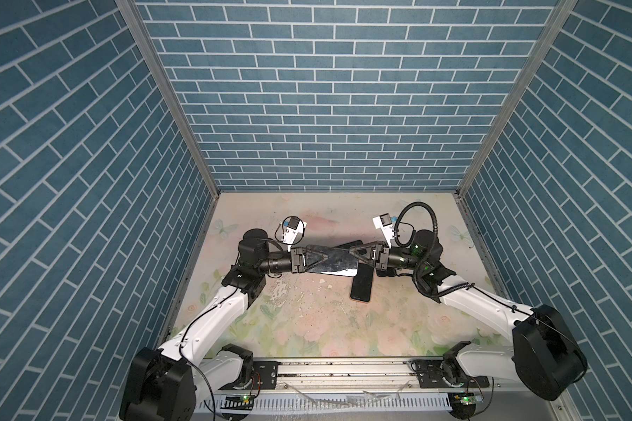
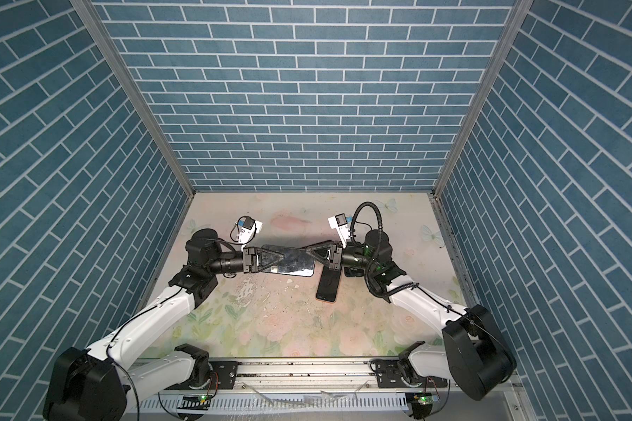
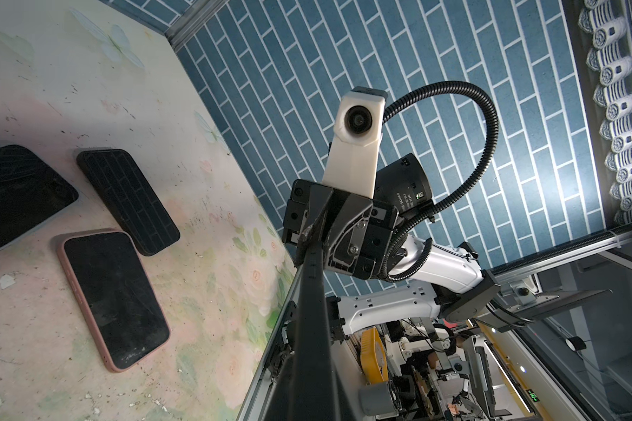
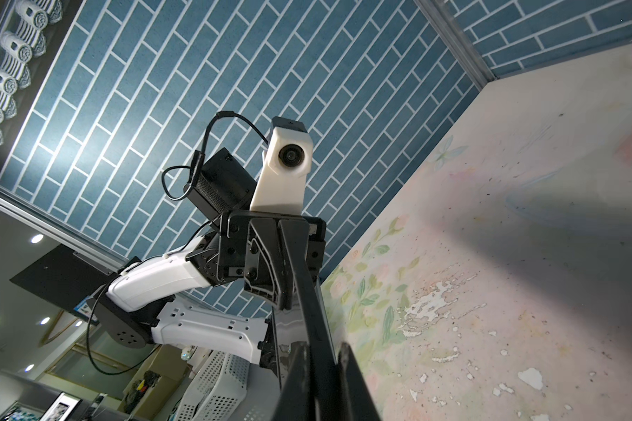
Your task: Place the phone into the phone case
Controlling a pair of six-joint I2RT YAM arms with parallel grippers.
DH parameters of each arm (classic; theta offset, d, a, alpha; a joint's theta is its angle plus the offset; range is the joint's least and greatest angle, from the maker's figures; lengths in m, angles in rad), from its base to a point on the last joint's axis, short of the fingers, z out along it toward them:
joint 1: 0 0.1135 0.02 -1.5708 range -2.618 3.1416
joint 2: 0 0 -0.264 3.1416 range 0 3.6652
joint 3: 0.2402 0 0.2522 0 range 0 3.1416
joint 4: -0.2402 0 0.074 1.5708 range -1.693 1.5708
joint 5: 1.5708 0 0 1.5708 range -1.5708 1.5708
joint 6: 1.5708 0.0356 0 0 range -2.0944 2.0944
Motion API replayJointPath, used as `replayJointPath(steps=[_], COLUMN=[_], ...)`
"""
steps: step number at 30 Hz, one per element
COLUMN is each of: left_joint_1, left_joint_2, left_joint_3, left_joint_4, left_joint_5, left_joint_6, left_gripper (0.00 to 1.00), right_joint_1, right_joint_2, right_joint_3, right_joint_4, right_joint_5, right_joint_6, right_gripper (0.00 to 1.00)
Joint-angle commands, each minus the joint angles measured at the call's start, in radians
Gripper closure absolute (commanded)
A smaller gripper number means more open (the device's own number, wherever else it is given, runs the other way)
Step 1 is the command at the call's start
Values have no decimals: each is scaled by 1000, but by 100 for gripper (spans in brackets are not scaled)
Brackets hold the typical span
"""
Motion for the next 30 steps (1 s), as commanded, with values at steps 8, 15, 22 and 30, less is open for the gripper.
replayJointPath(steps=[8,15,22,30], left_joint_1=[-3,-3,-2,-4], left_joint_2=[-19,-34,-49,-85], left_joint_3=[-18,-30,-52,-126], left_joint_4=[41,38,30,-173], left_joint_5=[-20,-37,-105,-492], left_joint_6=[20,14,-6,-119], left_gripper=[100,100,100,100], right_joint_1=[-11,-31,-47,-49], right_joint_2=[-175,-246,-287,-258], right_joint_3=[-30,-66,-68,-52], right_joint_4=[-232,-195,-266,-374], right_joint_5=[301,404,466,495], right_joint_6=[-247,-239,-239,-241], right_gripper=[88,72,68,68])
